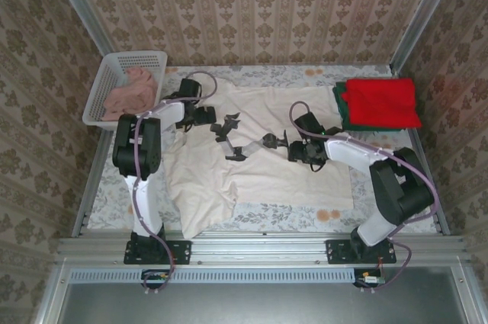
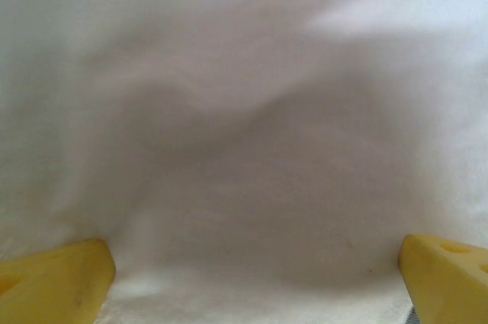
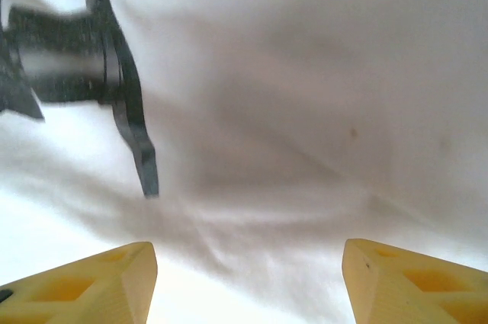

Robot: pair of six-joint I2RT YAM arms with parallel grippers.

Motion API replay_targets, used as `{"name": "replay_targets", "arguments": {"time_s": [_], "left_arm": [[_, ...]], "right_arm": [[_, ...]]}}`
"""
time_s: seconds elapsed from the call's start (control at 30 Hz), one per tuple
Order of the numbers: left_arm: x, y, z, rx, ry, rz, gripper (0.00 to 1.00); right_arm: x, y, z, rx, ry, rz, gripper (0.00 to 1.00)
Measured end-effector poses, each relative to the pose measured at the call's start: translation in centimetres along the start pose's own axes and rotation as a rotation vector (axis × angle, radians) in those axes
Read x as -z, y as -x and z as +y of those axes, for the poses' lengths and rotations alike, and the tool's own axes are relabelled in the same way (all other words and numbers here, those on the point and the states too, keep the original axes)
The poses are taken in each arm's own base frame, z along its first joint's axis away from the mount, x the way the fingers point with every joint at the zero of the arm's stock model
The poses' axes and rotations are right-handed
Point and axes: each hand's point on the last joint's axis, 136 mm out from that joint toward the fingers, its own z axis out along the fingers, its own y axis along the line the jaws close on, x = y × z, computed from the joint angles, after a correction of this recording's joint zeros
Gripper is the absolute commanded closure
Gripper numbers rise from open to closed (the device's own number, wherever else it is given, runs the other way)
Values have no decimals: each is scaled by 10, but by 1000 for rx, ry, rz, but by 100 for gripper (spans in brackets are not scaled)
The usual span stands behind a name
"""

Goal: Fold and stack the t-shirts

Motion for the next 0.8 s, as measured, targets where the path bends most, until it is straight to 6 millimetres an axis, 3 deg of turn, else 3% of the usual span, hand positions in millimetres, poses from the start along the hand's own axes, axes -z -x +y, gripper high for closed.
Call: {"name": "replay_targets", "arguments": {"time_s": [0.17, 0.23, 0.33, 0.43, 0.5, 0.57, 0.67, 0.73, 0.8], "left_arm": [[0, 9, 24, 49, 15, -2, 0], [0, 12, 28, 58, 20, 1, 0], [2, 10, 28, 58, 24, 12, 0], [16, 3, 30, 53, 35, 19, 0], [40, -3, 31, 49, 49, 5, 0], [75, -11, 30, 46, 67, -30, 0], [134, -32, 17, 21, 69, -112, 0], [168, -58, 0, -14, 45, -154, 0], [187, -94, -18, -57, 10, -144, 2]], "right_arm": [[-10, -50, -17, 8, -27, 67, 32], [-5, -45, -13, -7, -3, 34, 32], [-3, -51, -18, -15, -10, 44, 31], [11, -52, -20, -27, -5, 33, 30], [29, -49, -22, -39, 5, 0, 21], [46, -46, -26, -64, 13, -44, 1], [63, -52, -41, -108, 6, -103, 0], [65, -65, -57, -152, -13, -113, 0], [62, -75, -74, -211, -28, -119, 0]]}}
